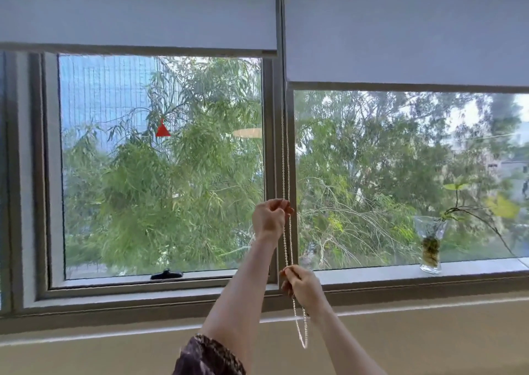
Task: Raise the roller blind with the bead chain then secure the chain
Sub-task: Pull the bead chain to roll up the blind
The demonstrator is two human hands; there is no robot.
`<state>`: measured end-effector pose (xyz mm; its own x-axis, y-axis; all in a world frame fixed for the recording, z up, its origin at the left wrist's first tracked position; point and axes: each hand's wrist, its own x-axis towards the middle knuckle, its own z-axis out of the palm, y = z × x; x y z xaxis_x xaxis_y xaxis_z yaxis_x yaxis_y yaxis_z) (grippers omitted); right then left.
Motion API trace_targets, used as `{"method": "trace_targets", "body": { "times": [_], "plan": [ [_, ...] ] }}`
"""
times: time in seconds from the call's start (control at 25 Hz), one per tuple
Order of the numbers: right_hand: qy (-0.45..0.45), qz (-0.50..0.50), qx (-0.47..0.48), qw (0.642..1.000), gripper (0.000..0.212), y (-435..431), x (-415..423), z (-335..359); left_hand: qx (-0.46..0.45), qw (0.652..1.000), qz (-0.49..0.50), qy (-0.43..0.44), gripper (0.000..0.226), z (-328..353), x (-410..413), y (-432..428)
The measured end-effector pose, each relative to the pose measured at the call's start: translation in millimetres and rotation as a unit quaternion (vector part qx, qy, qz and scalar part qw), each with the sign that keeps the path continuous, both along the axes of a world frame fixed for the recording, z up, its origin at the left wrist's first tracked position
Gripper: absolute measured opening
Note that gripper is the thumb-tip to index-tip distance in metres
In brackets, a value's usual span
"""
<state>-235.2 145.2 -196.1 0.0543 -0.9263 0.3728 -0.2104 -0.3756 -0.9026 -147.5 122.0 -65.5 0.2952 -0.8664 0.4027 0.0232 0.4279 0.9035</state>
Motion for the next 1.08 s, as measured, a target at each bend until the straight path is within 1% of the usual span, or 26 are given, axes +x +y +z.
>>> {"method": "trace_targets", "body": {
  "times": [0.04, 0.12, 0.2, 0.32, 0.44, 0.52, 0.6, 0.64, 0.68, 0.76, 0.8, 0.88, 0.92, 1.0, 1.08],
  "plan": [
    [-0.004, 0.013, 0.014, 1.000, 0.027, -0.5, -2.9, 7.2, -0.001, 1.000, 0.010, -0.013, 0.018, -3.4, 1.3, 1.7],
    [-0.012, 0.007, 0.009, 1.000, 0.028, -3.1, -7.8, 30.2, 0.004, 0.999, 0.016, -0.039, 0.016, -13.9, 4.5, 3.0],
    [-0.032, -0.020, -0.019, 0.999, 0.031, -8.0, -10.6, 61.3, 0.011, 0.998, 0.028, -0.061, 0.017, -25.4, 8.5, 4.6],
    [-0.068, -0.036, -0.068, 0.995, 0.033, -3.4, -8.2, 113.4, 0.002, 0.991, 0.049, -0.123, 0.018, -41.5, 9.7, 10.2],
    [-0.060, -0.041, -0.115, 0.991, 0.027, 5.0, 1.4, 157.9, 0.029, 0.993, 0.023, -0.109, 0.021, -58.8, -1.5, 21.8],
    [-0.094, -0.036, -0.118, 0.988, 0.025, 5.7, 7.5, 175.9, 0.038, 0.993, 0.011, -0.111, 0.030, -71.8, -11.2, 28.5],
    [-0.120, -0.038, -0.122, 0.984, 0.025, 4.5, 9.4, 177.0, 0.024, 0.992, -0.002, -0.122, 0.037, -84.1, -15.4, 32.0],
    [-0.123, -0.043, -0.130, 0.983, 0.026, 3.2, 9.0, 172.3, 0.017, 0.991, -0.009, -0.132, 0.038, -86.8, -14.9, 34.7],
    [-0.126, -0.045, -0.140, 0.981, 0.026, 3.1, 8.4, 165.6, 0.018, 0.989, -0.016, -0.147, 0.034, -87.5, -13.3, 37.0],
    [-0.129, -0.045, -0.152, 0.979, 0.024, 3.7, 6.8, 153.5, 0.037, 0.983, -0.048, -0.172, 0.017, -86.8, -7.6, 36.5],
    [-0.127, -0.046, -0.156, 0.979, 0.024, 2.8, 6.4, 146.9, 0.052, 0.979, -0.069, -0.186, 0.012, -85.0, -3.6, 37.2],
    [-0.122, -0.049, -0.160, 0.978, 0.028, -0.9, 6.0, 131.9, 0.073, 0.972, -0.097, -0.202, 0.019, -77.8, 7.4, 36.4],
    [-0.120, -0.050, -0.159, 0.979, 0.029, -3.4, 6.0, 124.3, 0.067, 0.973, -0.101, -0.194, 0.023, -70.8, 12.3, 34.1],
    [-0.101, -0.056, -0.155, 0.981, 0.028, -8.8, 6.6, 104.7, 0.042, 0.984, -0.107, -0.134, 0.028, -51.9, 17.7, 32.6],
    [-0.084, -0.052, -0.160, 0.982, 0.026, -10.3, 7.7, 88.9, 0.022, 0.994, -0.093, -0.056, 0.023, -25.1, 15.7, 30.8]
  ]
}}
